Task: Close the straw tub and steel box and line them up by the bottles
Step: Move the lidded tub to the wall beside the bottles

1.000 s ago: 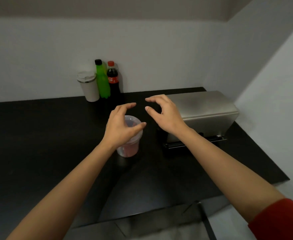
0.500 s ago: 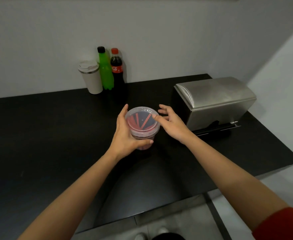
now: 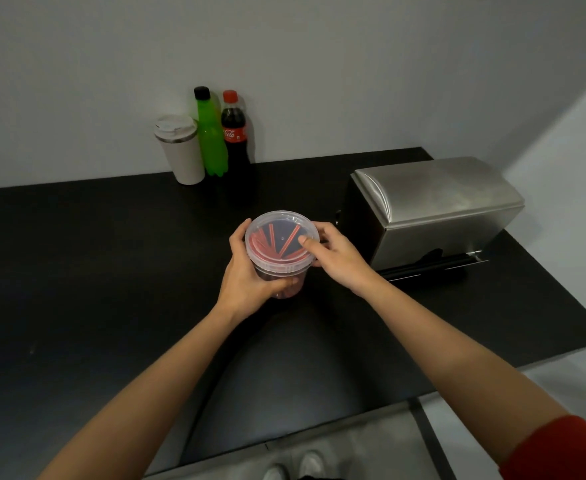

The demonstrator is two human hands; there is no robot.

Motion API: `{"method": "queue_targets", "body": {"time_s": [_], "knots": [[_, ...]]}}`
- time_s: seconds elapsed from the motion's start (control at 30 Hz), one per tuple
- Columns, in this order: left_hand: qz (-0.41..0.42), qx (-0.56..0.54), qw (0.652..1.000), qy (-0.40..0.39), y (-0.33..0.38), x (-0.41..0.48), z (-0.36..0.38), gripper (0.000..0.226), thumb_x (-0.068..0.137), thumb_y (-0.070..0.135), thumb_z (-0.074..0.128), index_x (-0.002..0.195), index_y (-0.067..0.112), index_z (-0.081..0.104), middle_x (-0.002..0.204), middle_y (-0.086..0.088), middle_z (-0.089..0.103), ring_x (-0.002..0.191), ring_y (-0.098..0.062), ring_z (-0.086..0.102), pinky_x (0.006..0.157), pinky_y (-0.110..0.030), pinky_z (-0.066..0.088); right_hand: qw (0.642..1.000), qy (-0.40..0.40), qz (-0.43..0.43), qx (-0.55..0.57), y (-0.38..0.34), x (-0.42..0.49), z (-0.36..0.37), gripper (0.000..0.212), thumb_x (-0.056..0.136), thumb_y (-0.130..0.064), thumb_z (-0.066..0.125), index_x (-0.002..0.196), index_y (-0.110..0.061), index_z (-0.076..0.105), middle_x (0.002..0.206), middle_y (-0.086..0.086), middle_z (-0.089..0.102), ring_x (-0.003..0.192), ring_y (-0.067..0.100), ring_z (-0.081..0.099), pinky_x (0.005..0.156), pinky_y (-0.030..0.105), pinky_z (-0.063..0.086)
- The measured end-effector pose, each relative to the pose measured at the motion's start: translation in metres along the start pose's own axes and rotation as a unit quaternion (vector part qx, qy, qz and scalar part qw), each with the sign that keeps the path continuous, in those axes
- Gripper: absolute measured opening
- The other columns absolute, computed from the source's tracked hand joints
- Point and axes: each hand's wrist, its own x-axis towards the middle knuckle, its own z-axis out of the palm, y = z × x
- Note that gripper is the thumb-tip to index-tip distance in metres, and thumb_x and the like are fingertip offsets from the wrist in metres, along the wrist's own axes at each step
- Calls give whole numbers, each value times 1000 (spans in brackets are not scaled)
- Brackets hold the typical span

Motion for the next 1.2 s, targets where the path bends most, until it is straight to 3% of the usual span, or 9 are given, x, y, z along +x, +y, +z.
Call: {"method": "queue_targets", "body": {"time_s": [0.17, 0.27, 0.33, 0.6, 0.8, 0.93, 1.0, 1.1, 1.2], "knots": [[-9, 12, 1000, 16, -2, 17, 1, 119, 53, 37, 87, 144, 19, 12, 125, 21, 40, 115, 6, 42, 86, -5, 33, 999, 22, 4, 25, 2, 18, 4, 43, 87, -39, 57, 126, -26, 46, 111, -7, 60, 107, 13, 58, 89, 37, 51], [-12, 23, 999, 23, -5, 29, 2, 109, 54, 37, 87, 141, 19, 24, 122, 22, 44, 111, 6, 44, 82, -3, 36, 999, 41, -3, 20, 1, 27, 7, 47, 87, -42, 57, 129, -27, 44, 102, -19, 56, 97, -1, 56, 70, 11, 47], [-19, 25, 999, 26, -7, 39, 1, 106, 54, 38, 86, 140, 20, 28, 124, 17, 47, 111, 5, 44, 81, -4, 35, 998, 49, -2, 27, 1, 34, 7, 49, 86, -43, 57, 131, -27, 43, 99, -23, 54, 90, -9, 52, 59, 2, 42], [-50, 29, 998, 32, -19, 75, 2, 98, 54, 42, 86, 136, 24, 36, 113, 21, 49, 100, 9, 47, 74, -2, 35, 995, 69, 40, 67, 7, 70, 11, 53, 83, -51, 56, 128, -25, 46, 115, -7, 60, 104, 8, 58, 80, 23, 49], [-42, 48, 997, 35, -24, 102, 1, 91, 57, 39, 85, 133, 19, 40, 123, 6, 56, 109, 0, 46, 84, -8, 33, 991, 104, 35, 74, 3, 92, 19, 58, 85, -64, 39, 129, -26, 46, 99, -19, 56, 85, -9, 51, 64, 9, 36], [-46, 67, 996, 33, -27, 120, -2, 88, 58, 39, 84, 132, 16, 43, 125, -1, 59, 111, -5, 50, 85, -11, 35, 990, 104, 30, 93, 4, 103, 23, 56, 90, -59, 32, 135, -27, 39, 101, -23, 49, 80, -18, 45, 58, -1, 35], [-47, 71, 996, 31, -30, 129, -2, 87, 59, 41, 84, 132, 16, 43, 125, -2, 59, 115, -12, 53, 87, -15, 36, 990, 97, 16, 105, 4, 107, 23, 57, 88, -58, 38, 136, -27, 38, 107, -21, 50, 91, -13, 48, 64, -2, 38], [-64, 46, 997, 24, -35, 143, -3, 89, 58, 48, 82, 132, 18, 42, 127, -1, 57, 117, -13, 52, 87, -18, 37, 990, 87, -9, 108, 8, 111, 24, 71, 76, -59, 53, 137, -25, 37, 126, -11, 51, 114, 0, 46, 87, 12, 38], [-83, 33, 996, 19, -40, 157, -1, 84, 61, 43, 81, 132, 21, 43, 126, 0, 57, 115, -14, 53, 84, -18, 38, 989, 99, -19, 111, 11, 122, 28, 75, 72, -44, 72, 136, -27, 37, 124, -17, 46, 112, -5, 40, 83, 7, 34]]}}
